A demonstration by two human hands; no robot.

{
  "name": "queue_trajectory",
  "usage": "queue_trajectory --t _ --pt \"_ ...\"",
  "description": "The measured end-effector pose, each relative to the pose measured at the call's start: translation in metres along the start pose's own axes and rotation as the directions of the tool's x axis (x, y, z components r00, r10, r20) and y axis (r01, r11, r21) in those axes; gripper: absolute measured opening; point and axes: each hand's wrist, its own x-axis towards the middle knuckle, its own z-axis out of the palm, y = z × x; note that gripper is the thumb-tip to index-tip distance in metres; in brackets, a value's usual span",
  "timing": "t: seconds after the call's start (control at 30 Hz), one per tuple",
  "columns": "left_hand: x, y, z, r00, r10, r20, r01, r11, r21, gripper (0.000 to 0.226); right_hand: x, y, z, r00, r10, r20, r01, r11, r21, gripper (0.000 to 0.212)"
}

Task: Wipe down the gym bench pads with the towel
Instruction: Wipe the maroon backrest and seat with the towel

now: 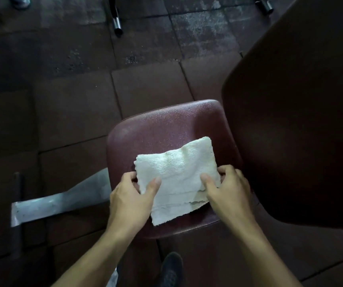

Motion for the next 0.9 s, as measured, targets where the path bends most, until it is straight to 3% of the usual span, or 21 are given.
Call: queue_trajectory --t 0.07,0.17,0.3,0.4,0.5,0.57,0.63,0.7,0.83,0.9 --pt "0.001 0.004 0.006 0.996 -0.086 0.005 0.086 0.992 -0.092 0.039 0.001 -0.005 0.0 0.999 -0.044 -0.012 0.042 0.994 -0.102 0.041" --pt "-0.002 0.002 0.01 0.996 -0.076 -0.053 0.069 0.99 -0.12 0.023 -0.008 -0.005 0.001 0.986 -0.14 -0.095 0.124 0.979 -0.162 0.027" --pt "-0.009 -0.002 0.01 0.991 -0.08 -0.106 0.052 0.968 -0.245 0.022 -0.013 0.0 -0.011 0.953 -0.245 -0.178 0.248 0.969 0.0 0.004" --pt "-0.018 0.0 0.01 0.994 -0.108 -0.015 0.09 0.893 -0.442 0.024 -0.008 -0.004 -0.028 0.969 -0.19 -0.16 0.213 0.967 0.141 0.004" --pt "-0.032 -0.008 0.017 0.967 -0.204 0.15 0.253 0.739 -0.624 0.019 0.004 0.002 -0.037 0.992 -0.075 -0.106 0.094 0.977 0.19 0.016" --pt "-0.041 -0.019 0.026 0.957 -0.234 0.173 0.291 0.781 -0.553 0.021 0.005 0.008 -0.031 0.997 -0.057 -0.052 0.061 0.994 0.094 0.029" --pt "-0.044 -0.025 0.029 0.974 -0.204 0.094 0.225 0.894 -0.388 0.03 0.003 0.013 -0.019 0.996 -0.086 -0.009 0.086 0.996 -0.002 0.031" --pt "-0.04 -0.024 0.025 0.989 -0.149 0.006 0.146 0.964 -0.223 0.032 0.002 0.015 -0.01 0.992 -0.11 -0.058 0.109 0.994 -0.021 0.034" --pt "-0.03 -0.023 0.01 0.999 -0.041 -0.032 0.039 0.998 -0.058 0.045 0.001 0.015 -0.006 0.984 -0.121 -0.127 0.116 0.992 -0.048 0.04" --pt "-0.019 -0.018 0.002 0.977 0.142 -0.162 -0.141 0.99 0.021 0.06 -0.006 0.005 -0.004 0.941 -0.254 -0.225 0.236 0.966 -0.104 0.048"
